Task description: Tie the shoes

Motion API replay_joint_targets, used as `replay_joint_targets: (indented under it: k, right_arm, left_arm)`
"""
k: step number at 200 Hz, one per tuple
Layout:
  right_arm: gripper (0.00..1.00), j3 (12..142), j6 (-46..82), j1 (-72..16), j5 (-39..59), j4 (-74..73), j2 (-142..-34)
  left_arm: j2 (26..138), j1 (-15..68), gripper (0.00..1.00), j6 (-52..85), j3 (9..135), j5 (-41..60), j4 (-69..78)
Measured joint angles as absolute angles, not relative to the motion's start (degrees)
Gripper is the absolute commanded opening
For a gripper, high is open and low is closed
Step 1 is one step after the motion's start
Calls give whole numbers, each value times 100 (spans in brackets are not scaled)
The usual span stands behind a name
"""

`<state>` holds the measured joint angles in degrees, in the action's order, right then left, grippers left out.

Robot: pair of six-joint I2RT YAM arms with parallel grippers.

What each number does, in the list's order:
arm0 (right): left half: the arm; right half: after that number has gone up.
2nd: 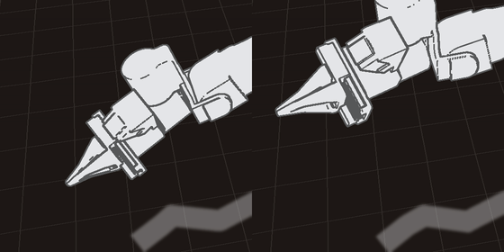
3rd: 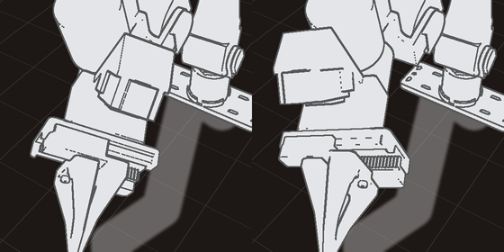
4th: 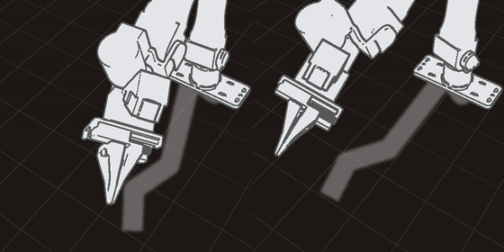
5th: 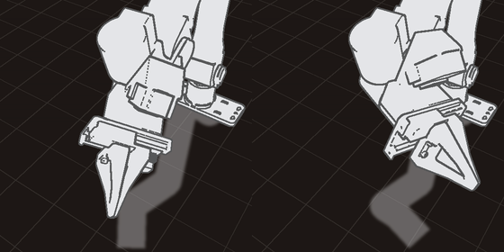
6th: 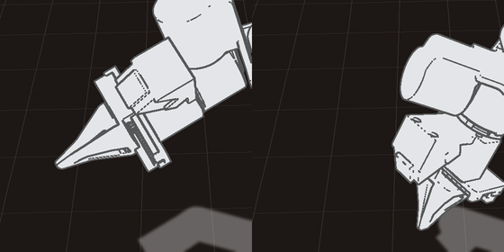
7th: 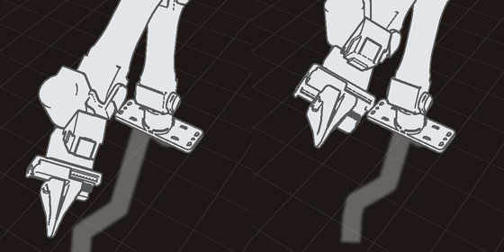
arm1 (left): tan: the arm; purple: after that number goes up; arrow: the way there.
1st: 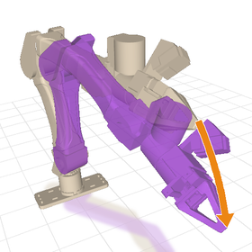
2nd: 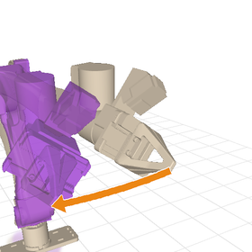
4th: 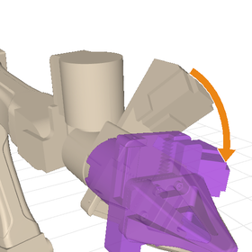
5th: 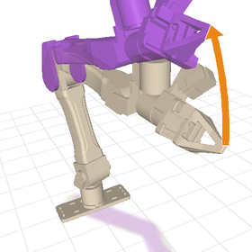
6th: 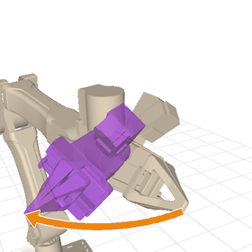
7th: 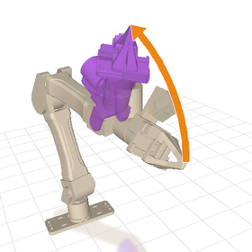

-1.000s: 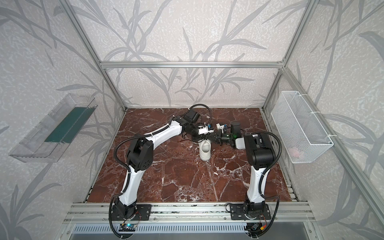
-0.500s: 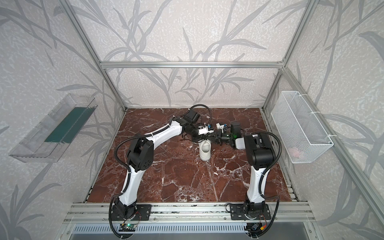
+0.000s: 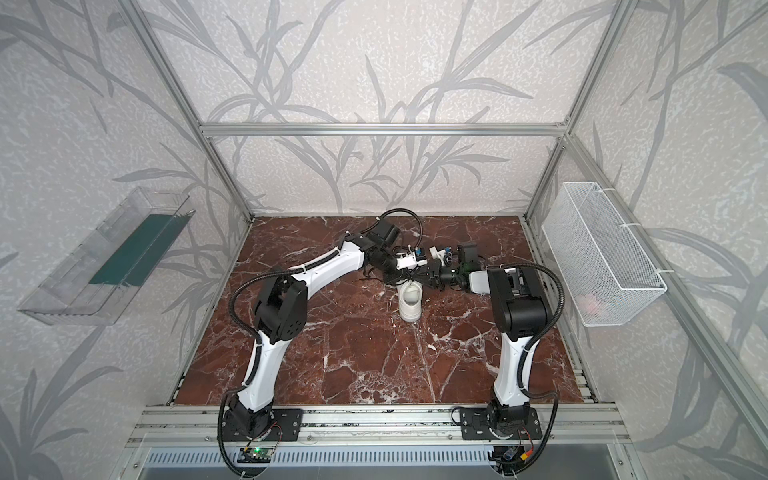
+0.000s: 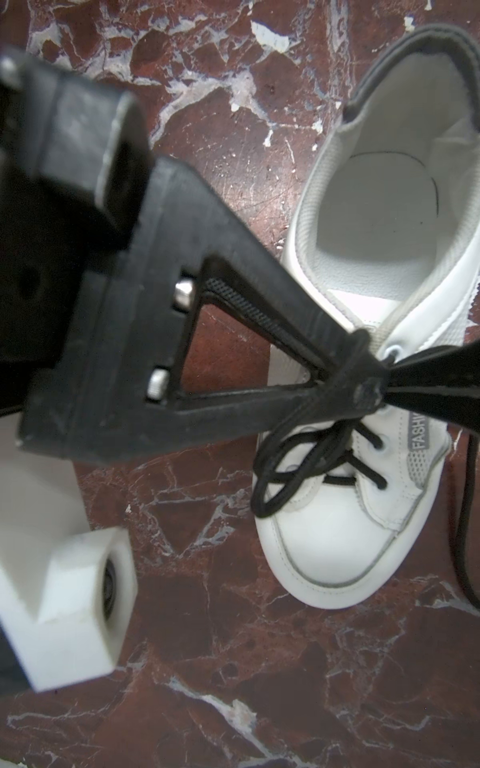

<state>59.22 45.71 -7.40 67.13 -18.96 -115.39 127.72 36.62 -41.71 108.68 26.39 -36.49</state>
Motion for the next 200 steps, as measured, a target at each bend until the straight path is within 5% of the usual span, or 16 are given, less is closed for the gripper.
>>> replay_joint_targets:
  k: [46,94,200]
  right_arm:
    - [0,5929,4307,-746,6654,-1708,-11507]
    - [0,5970,3667,-757,6504,-1299,-11389]
    - [0,6473,1584,-978,6451,-200,-11214]
  left_arm:
    - [12772,3664,2,-4106,10868,2646,-3662]
    - [12770,3597,34,-3935,10860,2648,-3562]
    - [12038,2858,48,-1708,9268,3889,-1138]
